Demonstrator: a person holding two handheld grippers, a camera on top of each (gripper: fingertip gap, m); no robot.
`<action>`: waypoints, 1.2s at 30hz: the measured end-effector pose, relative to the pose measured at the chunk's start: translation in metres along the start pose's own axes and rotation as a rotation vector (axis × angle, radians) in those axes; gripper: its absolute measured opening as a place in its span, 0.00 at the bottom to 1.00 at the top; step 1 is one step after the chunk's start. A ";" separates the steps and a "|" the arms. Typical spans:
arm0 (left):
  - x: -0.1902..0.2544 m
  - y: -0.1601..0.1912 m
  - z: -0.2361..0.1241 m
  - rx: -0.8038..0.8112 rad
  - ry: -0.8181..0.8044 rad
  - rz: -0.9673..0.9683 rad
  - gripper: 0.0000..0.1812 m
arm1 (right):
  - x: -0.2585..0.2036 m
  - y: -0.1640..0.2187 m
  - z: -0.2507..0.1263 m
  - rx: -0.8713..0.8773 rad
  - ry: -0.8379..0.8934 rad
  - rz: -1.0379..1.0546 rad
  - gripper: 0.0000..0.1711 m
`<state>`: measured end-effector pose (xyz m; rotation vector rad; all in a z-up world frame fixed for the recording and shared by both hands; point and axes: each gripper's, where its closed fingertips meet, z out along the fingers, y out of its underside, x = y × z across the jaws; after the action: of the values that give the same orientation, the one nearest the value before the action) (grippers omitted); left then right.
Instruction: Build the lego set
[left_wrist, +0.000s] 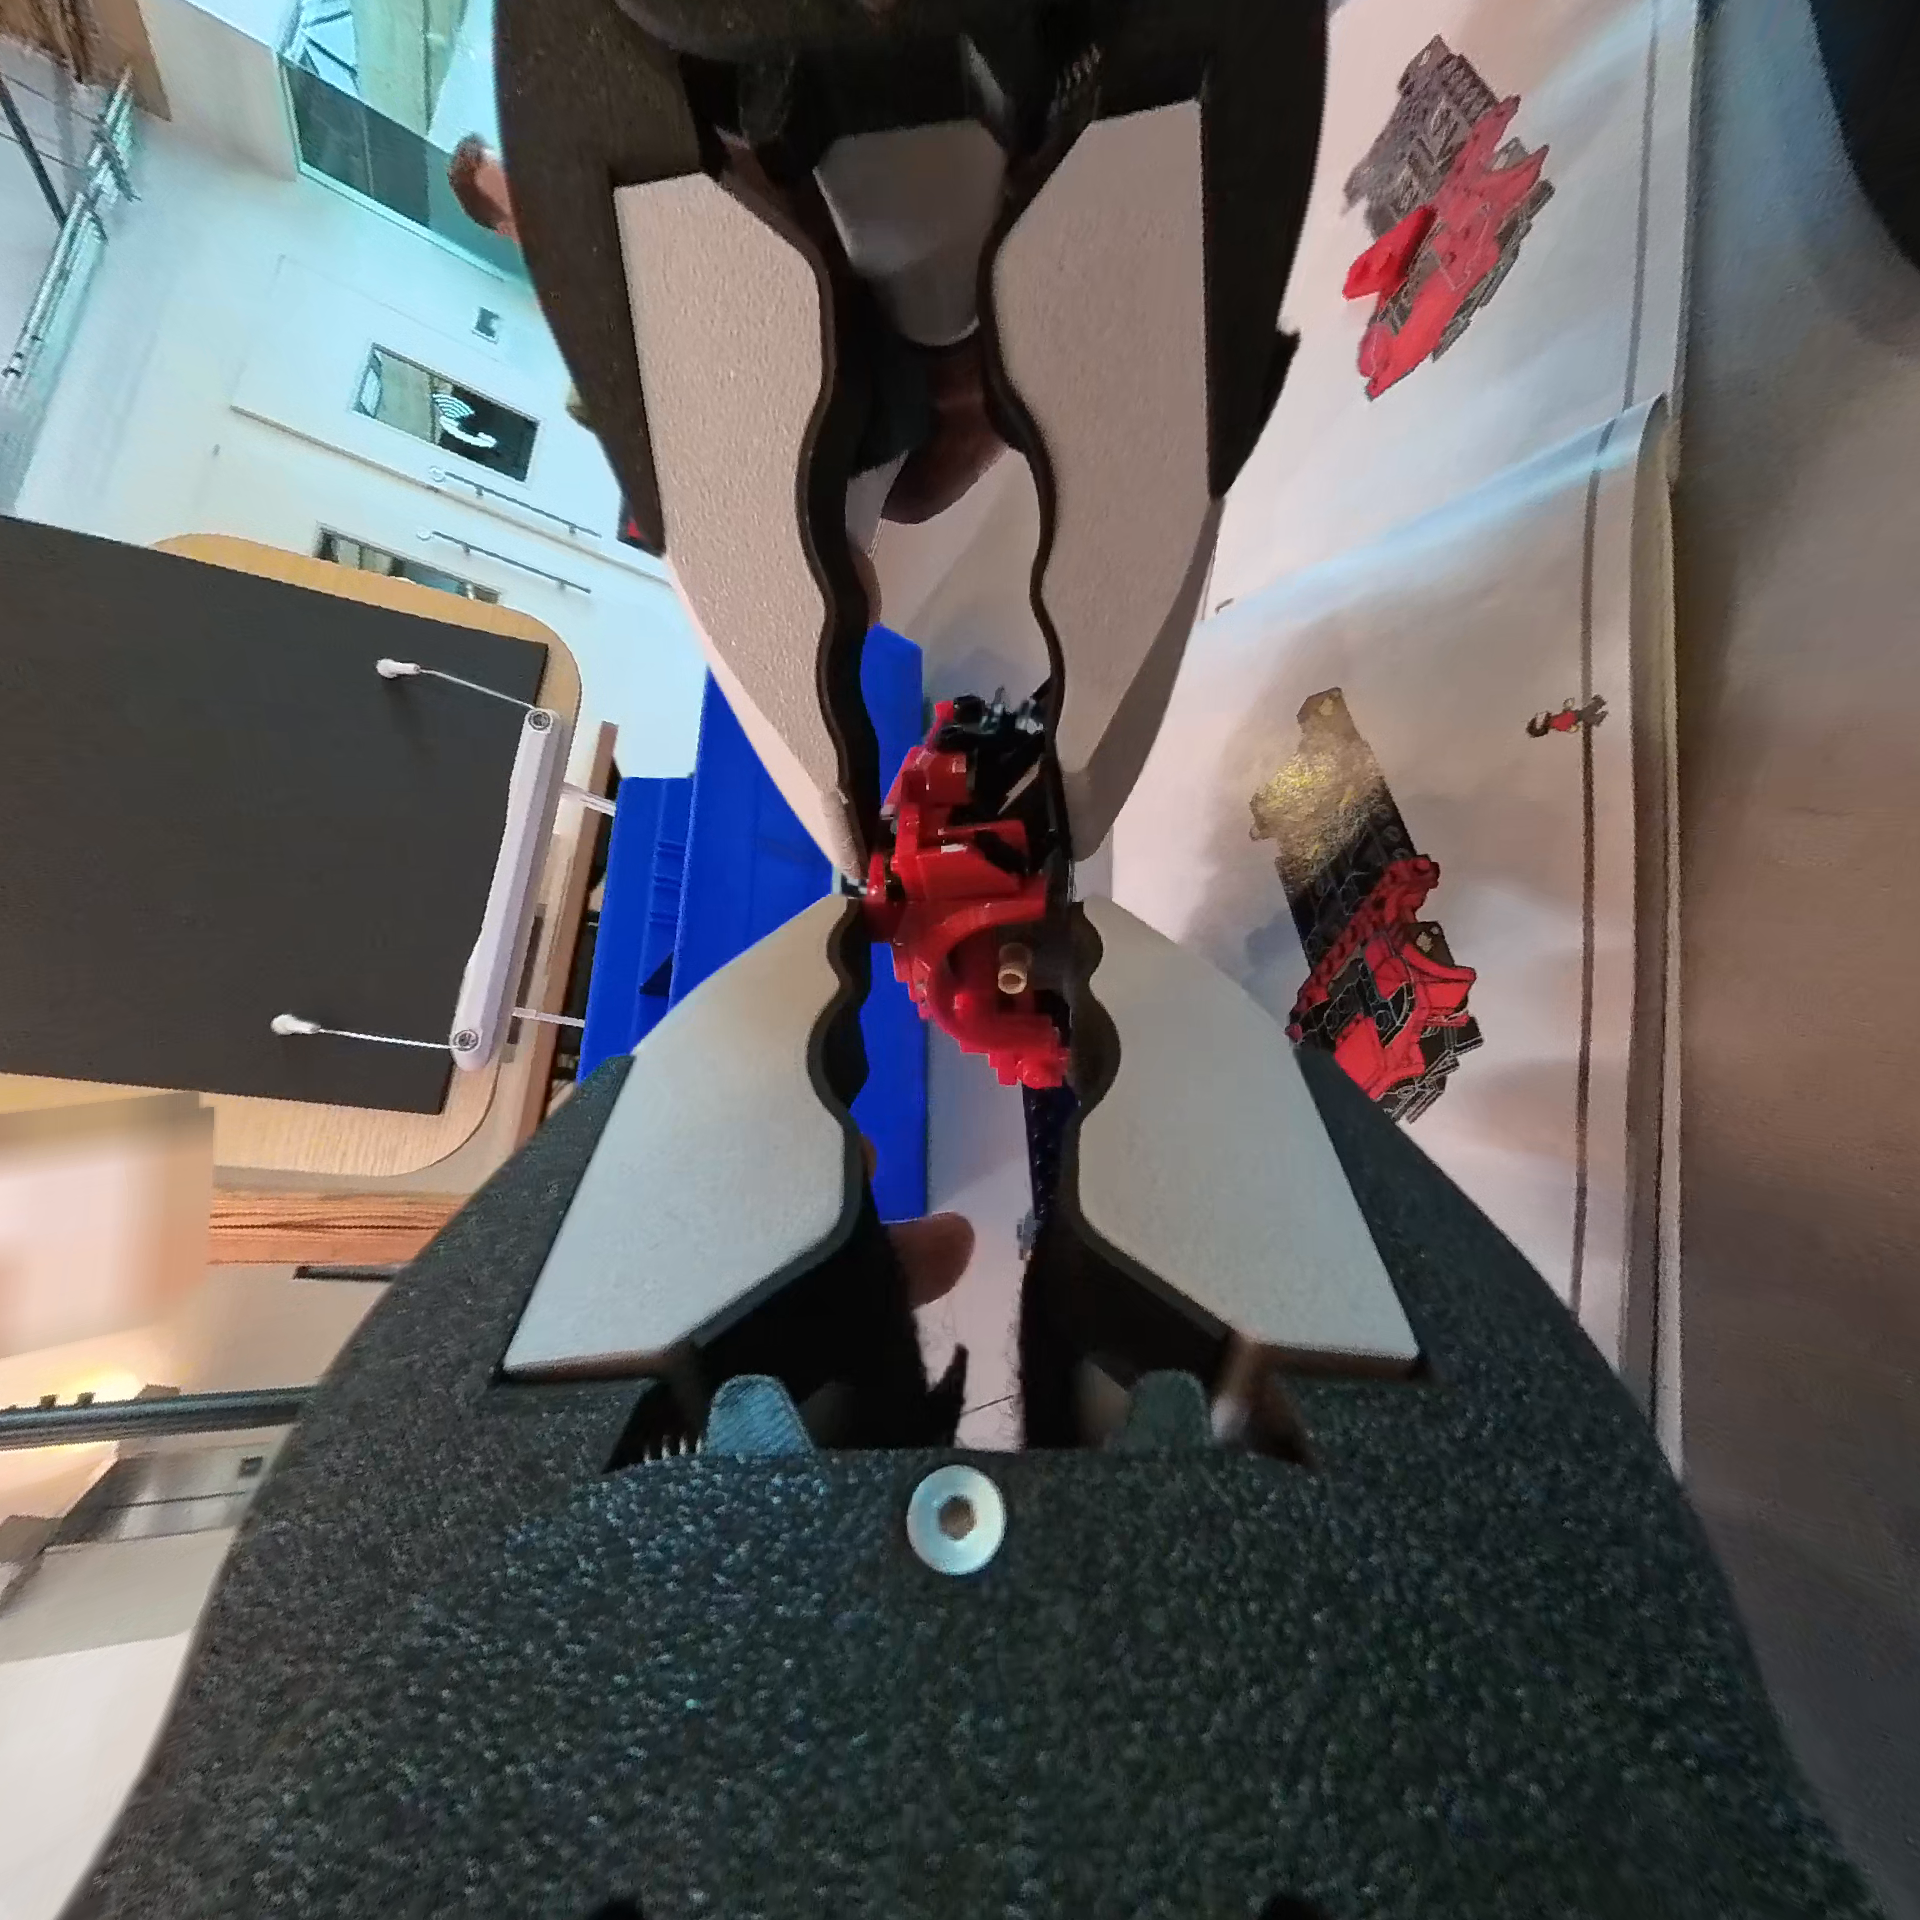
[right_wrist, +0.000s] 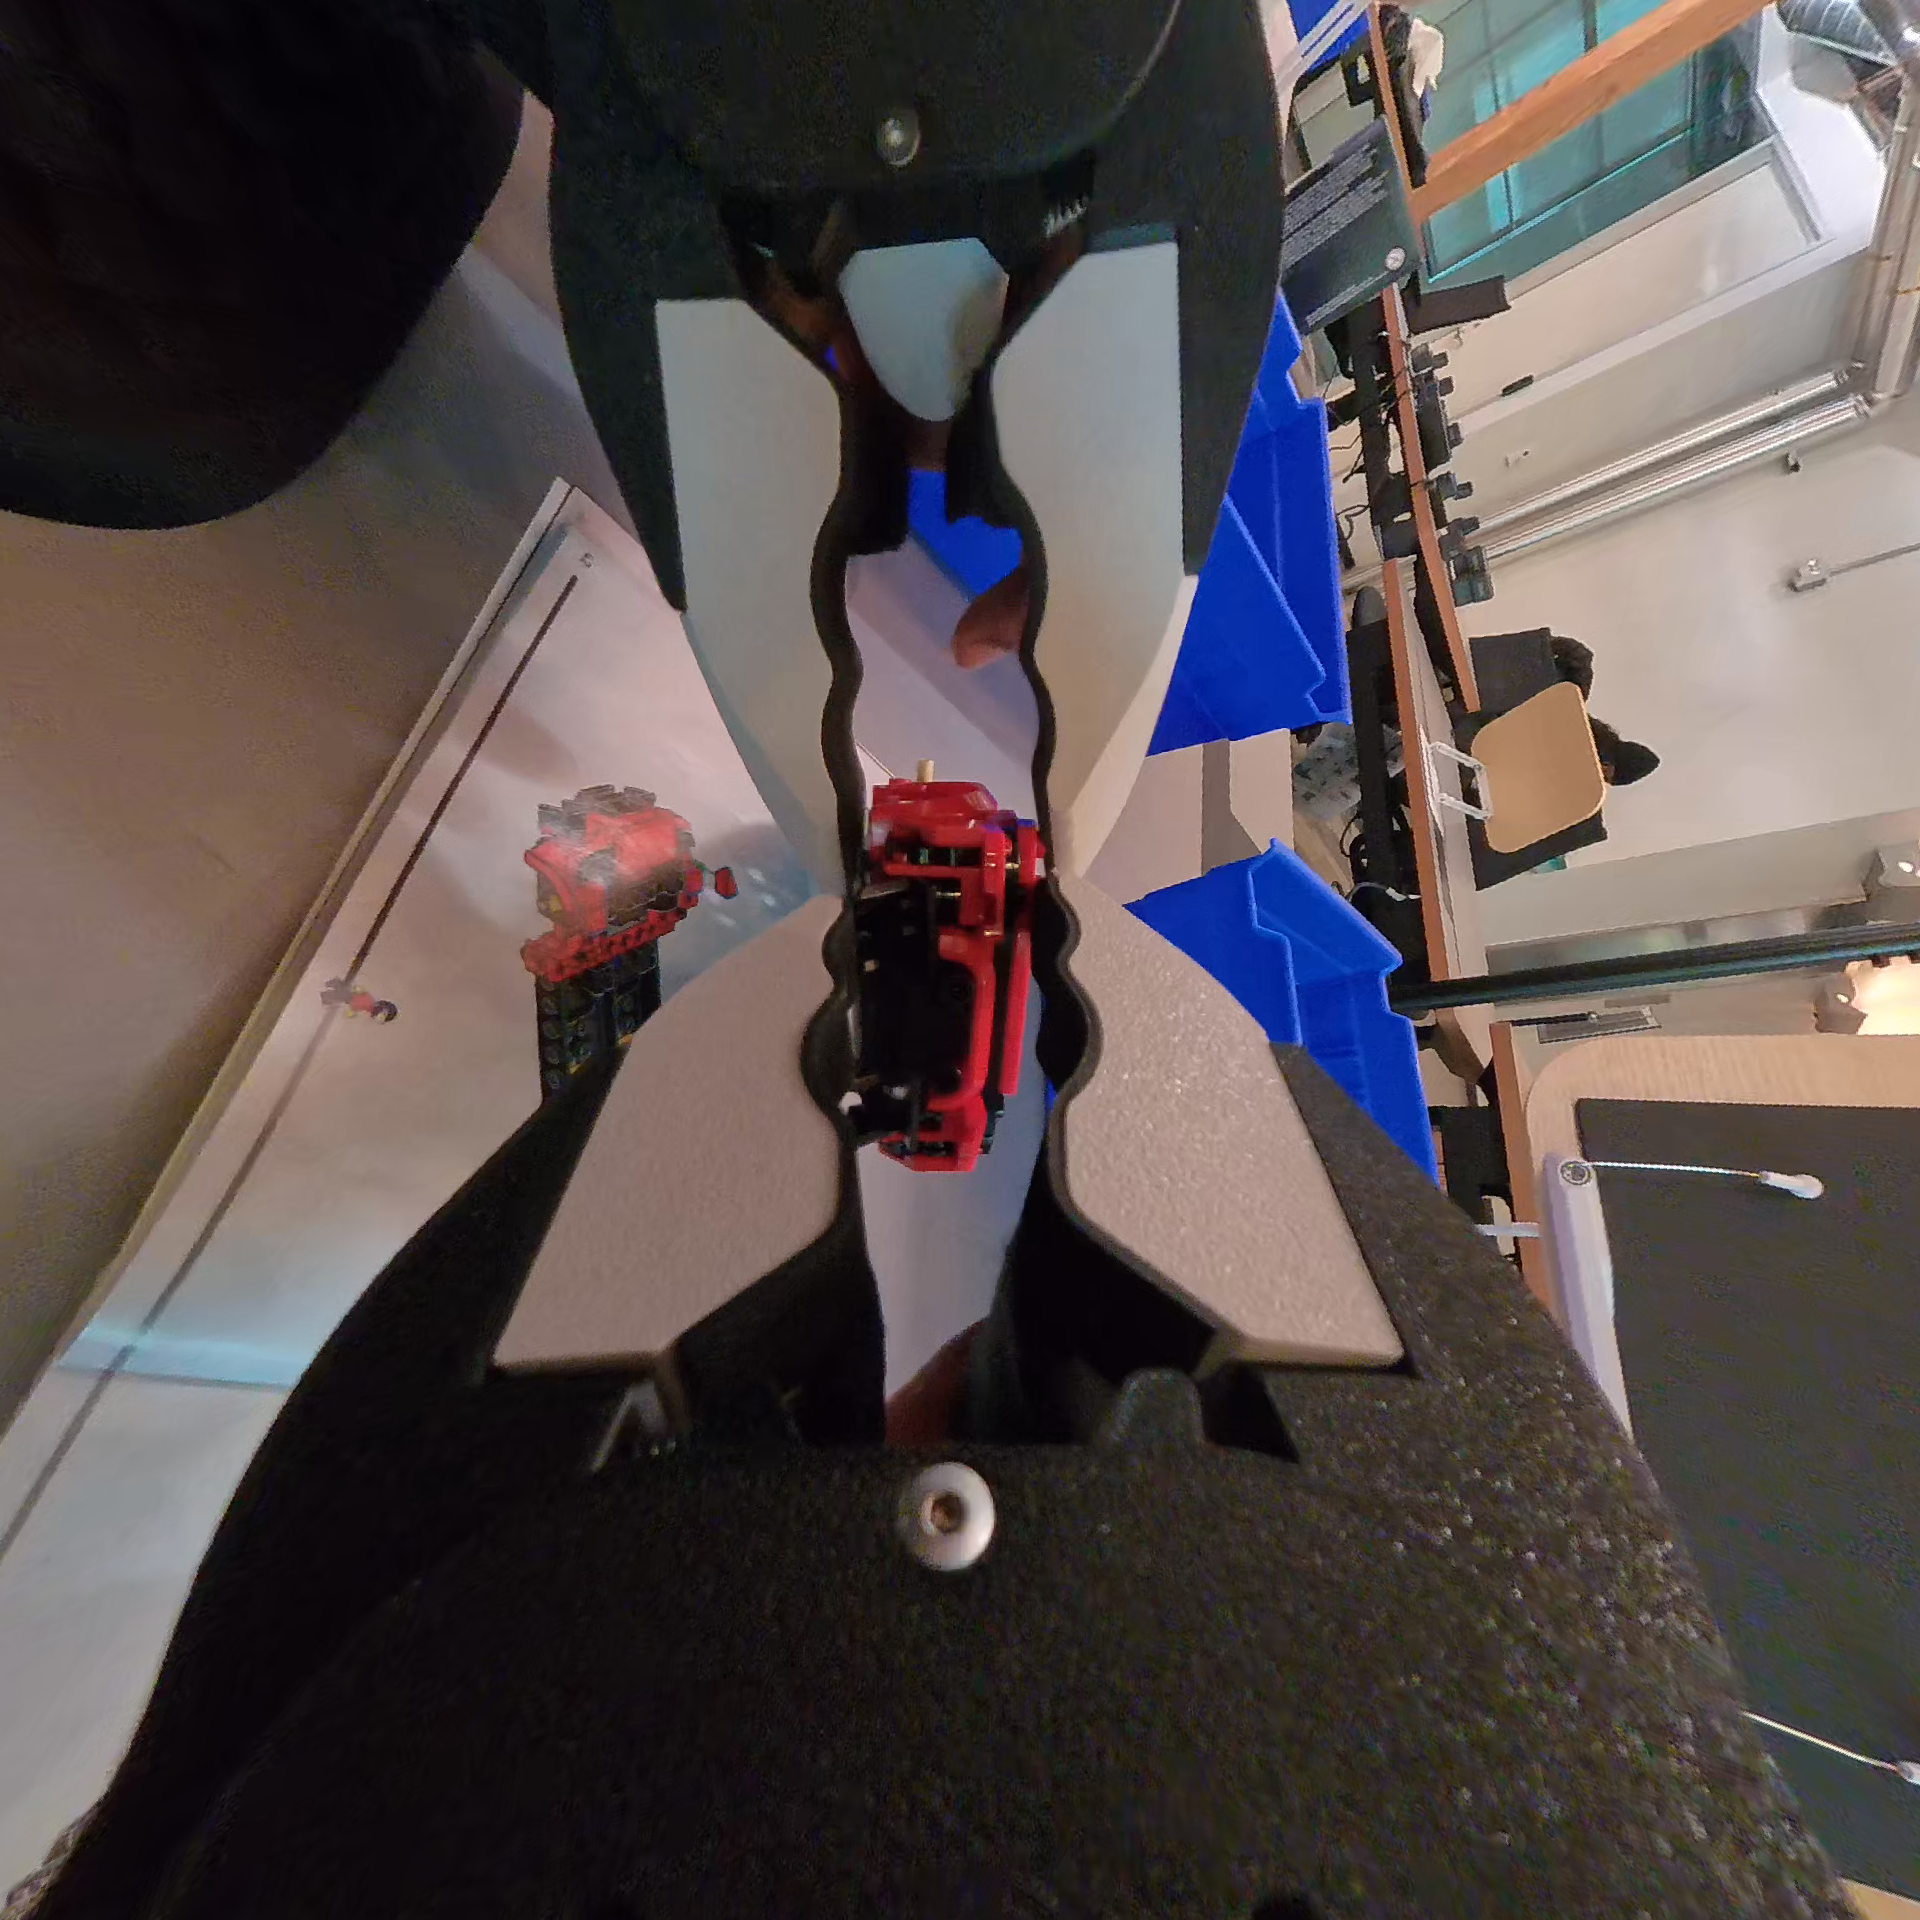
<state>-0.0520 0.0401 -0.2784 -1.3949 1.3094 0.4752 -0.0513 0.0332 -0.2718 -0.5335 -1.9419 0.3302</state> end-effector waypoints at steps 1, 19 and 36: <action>0.000 0.000 0.000 -0.003 -0.007 0.007 0.20 | 0.000 0.000 0.000 0.002 0.002 0.011 0.19; 0.028 0.001 -0.003 -0.066 -0.055 0.230 0.21 | -0.032 0.016 0.000 -0.044 0.031 0.006 0.19; 0.035 0.004 -0.003 -0.070 -0.052 0.243 0.18 | -0.037 0.019 -0.001 -0.058 0.057 -0.035 0.19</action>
<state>-0.0459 0.0228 -0.3091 -1.2775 1.4383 0.7219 -0.0333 0.0311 -0.3096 -0.5409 -1.9077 0.2342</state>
